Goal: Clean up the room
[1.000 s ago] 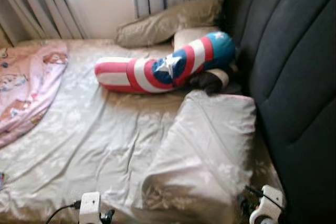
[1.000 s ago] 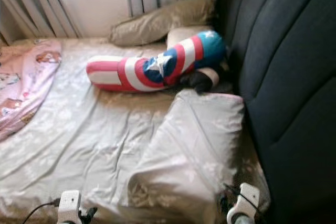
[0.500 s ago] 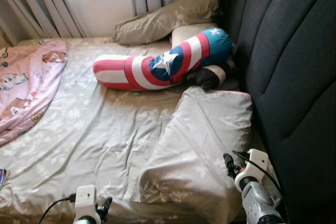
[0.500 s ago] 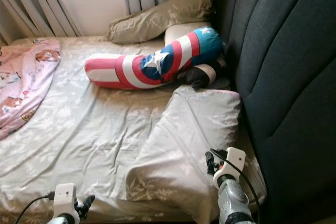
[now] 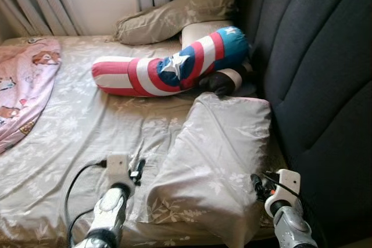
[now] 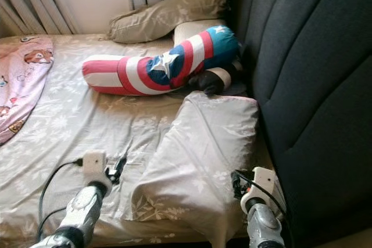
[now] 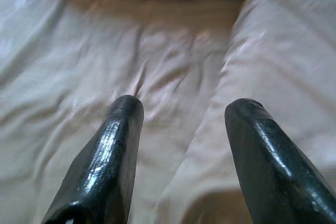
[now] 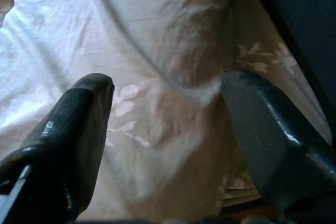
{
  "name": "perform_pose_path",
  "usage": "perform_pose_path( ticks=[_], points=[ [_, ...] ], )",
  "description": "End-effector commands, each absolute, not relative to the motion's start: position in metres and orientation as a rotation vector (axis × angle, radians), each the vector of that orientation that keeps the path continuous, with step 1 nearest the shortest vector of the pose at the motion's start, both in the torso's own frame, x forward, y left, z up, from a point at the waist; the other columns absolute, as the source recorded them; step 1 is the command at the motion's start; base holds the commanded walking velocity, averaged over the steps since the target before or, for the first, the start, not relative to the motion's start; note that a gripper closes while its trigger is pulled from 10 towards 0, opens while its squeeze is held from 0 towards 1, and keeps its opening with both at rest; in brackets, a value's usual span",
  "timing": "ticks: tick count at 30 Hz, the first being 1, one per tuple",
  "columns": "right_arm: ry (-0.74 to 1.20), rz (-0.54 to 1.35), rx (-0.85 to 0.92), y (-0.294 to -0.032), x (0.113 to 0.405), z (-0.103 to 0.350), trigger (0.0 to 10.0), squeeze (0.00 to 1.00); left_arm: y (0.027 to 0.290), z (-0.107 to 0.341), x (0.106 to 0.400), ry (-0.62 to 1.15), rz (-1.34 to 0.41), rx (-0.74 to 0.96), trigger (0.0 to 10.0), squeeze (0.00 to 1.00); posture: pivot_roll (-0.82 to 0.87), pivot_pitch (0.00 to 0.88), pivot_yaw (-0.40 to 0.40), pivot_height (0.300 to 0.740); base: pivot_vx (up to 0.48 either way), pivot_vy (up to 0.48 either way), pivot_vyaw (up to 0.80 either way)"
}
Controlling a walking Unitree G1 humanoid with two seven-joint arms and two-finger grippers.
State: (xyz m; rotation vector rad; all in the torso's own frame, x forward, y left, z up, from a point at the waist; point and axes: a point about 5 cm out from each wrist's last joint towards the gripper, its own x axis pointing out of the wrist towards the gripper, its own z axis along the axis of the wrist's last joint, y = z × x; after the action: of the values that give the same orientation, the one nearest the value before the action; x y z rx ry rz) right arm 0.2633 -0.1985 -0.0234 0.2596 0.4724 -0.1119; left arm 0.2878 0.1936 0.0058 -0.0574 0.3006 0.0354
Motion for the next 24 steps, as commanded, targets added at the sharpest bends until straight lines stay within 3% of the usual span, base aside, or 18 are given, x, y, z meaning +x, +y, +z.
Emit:
perform_pose_path(
  ticks=[1, 10, 17, 24],
  points=[
    [0.474, -0.101, 0.263, -0.191, 0.266, -0.023, 10.0, 0.00, 0.198, 0.002, 0.284, 0.314, 0.058, -0.068, 10.0, 0.00, -0.04, 0.046, -0.034, 0.725, 0.000, 0.000, 0.00],
    [0.412, -0.110, 0.285, -0.203, 0.281, -0.008, 10.0, 0.00, 0.195, 0.037, 0.314, 0.163, 0.040, -0.049, 10.0, 0.00, -0.05, 0.097, -0.016, 0.710, 0.000, 0.000, 0.00],
    [0.421, -0.126, 0.264, -0.210, 0.282, -0.006, 10.0, 0.00, 0.192, 0.041, 0.314, 0.114, 0.056, -0.066, 10.0, 0.00, -0.03, 0.109, -0.013, 0.706, 0.000, 0.000, 0.00],
    [0.417, -0.095, 0.278, -0.195, 0.279, -0.010, 10.0, 0.00, 0.193, 0.041, 0.308, 0.077, 0.053, -0.065, 10.0, 0.00, 0.04, 0.146, -0.047, 0.677, 0.000, 0.000, 0.00]
  ],
)
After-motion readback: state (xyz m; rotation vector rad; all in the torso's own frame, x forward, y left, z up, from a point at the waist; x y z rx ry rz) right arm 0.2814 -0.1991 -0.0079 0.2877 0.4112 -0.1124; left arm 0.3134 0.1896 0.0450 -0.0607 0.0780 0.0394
